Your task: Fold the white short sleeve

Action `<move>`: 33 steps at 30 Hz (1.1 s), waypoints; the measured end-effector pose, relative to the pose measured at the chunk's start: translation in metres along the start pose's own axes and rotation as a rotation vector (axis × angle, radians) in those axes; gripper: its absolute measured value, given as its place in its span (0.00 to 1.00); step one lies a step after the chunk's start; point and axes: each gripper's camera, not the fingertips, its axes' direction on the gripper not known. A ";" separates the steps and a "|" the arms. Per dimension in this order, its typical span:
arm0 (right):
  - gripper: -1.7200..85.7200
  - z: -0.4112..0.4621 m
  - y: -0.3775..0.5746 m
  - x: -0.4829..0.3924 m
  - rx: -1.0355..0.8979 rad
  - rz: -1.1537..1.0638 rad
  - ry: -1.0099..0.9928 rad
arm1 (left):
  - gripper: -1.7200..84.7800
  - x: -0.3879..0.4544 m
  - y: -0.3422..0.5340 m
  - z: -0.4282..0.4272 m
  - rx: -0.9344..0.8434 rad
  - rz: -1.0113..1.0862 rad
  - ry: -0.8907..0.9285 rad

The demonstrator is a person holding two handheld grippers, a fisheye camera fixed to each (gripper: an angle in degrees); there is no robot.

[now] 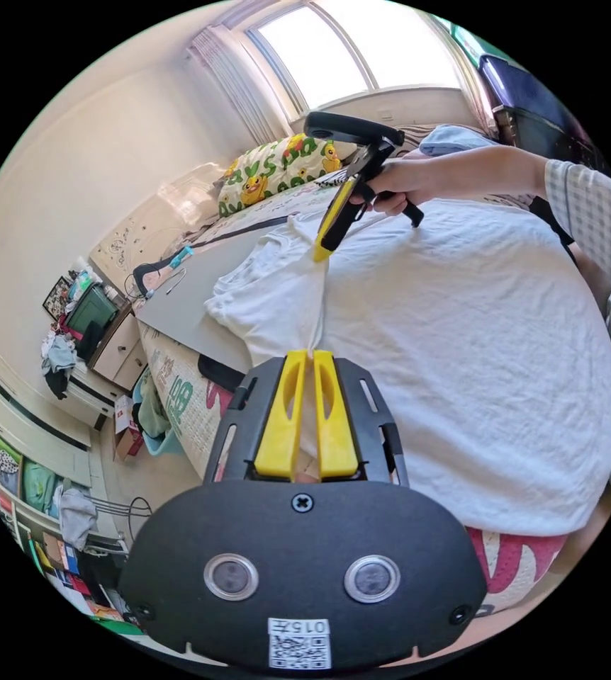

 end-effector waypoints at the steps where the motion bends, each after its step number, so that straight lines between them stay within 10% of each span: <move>1: 0.07 -0.003 -0.001 0.001 -0.006 0.000 0.009 | 0.05 -0.004 0.002 -0.007 0.020 -0.017 0.020; 9: 0.13 -0.033 -0.052 0.042 0.206 0.099 -0.053 | 0.08 -0.057 0.032 -0.034 0.131 -0.309 0.001; 33: 0.06 0.013 -0.153 -0.011 0.042 0.060 0.192 | 0.04 -0.052 0.017 -0.017 -0.080 -0.226 -0.139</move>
